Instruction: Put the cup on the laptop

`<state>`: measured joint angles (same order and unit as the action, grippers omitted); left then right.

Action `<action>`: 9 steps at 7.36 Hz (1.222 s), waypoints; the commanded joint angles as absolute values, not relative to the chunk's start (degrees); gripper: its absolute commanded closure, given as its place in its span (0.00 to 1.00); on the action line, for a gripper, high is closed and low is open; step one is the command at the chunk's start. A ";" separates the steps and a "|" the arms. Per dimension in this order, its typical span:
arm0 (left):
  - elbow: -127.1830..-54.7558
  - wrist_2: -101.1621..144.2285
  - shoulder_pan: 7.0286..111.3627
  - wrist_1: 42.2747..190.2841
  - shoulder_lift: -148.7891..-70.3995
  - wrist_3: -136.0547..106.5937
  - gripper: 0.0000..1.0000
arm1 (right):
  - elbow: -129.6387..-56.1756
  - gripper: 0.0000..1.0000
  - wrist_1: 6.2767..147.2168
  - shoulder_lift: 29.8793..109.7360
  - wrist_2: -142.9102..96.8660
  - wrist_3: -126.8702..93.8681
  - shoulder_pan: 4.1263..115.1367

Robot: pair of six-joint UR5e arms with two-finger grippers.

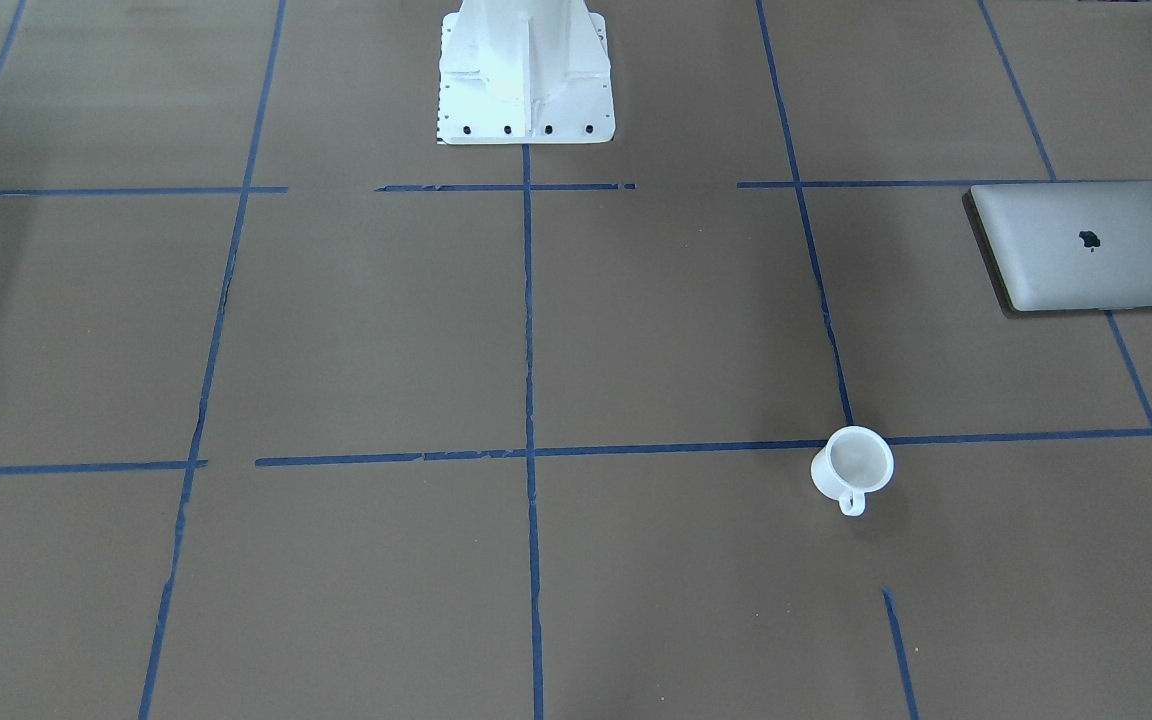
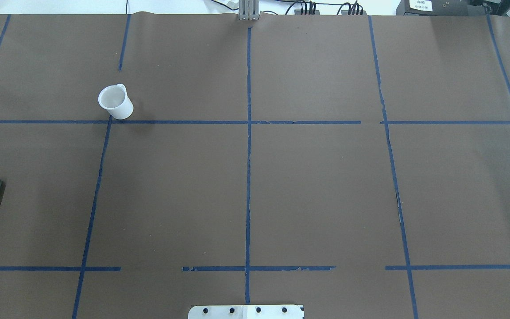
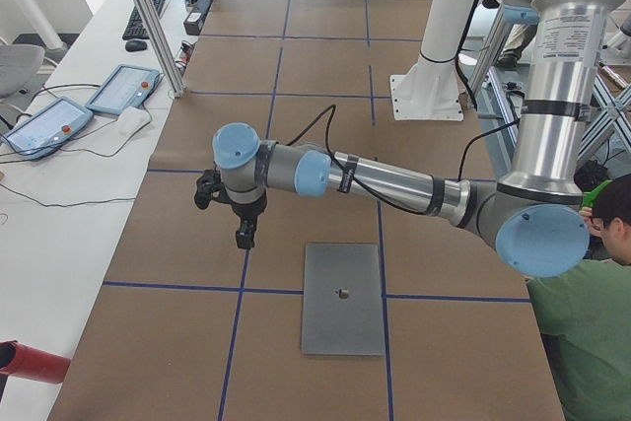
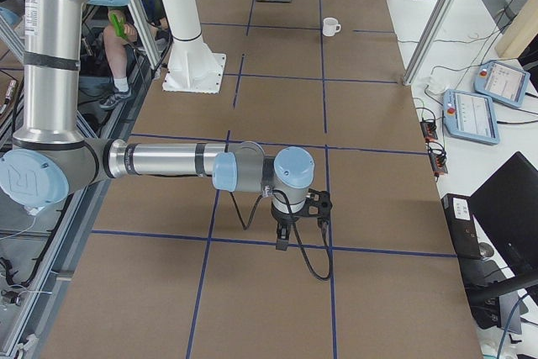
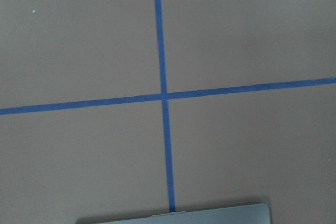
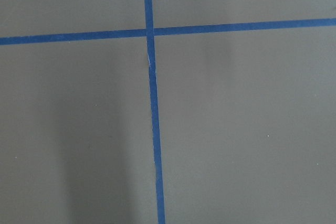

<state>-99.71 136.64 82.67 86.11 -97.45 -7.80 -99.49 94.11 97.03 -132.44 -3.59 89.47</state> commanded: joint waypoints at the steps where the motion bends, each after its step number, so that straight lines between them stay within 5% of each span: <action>1: -103.36 136.85 74.30 80.28 -106.47 -20.69 0.00 | -99.49 0.00 94.13 97.03 -132.45 -3.60 89.47; 5: -102.05 135.71 66.19 78.31 -113.37 -24.07 0.00 | -99.49 0.00 94.13 97.03 -132.45 -3.60 89.47; 9: -79.78 133.33 63.81 85.75 -127.41 -25.22 0.00 | -99.49 0.00 94.13 97.03 -132.36 -3.52 89.56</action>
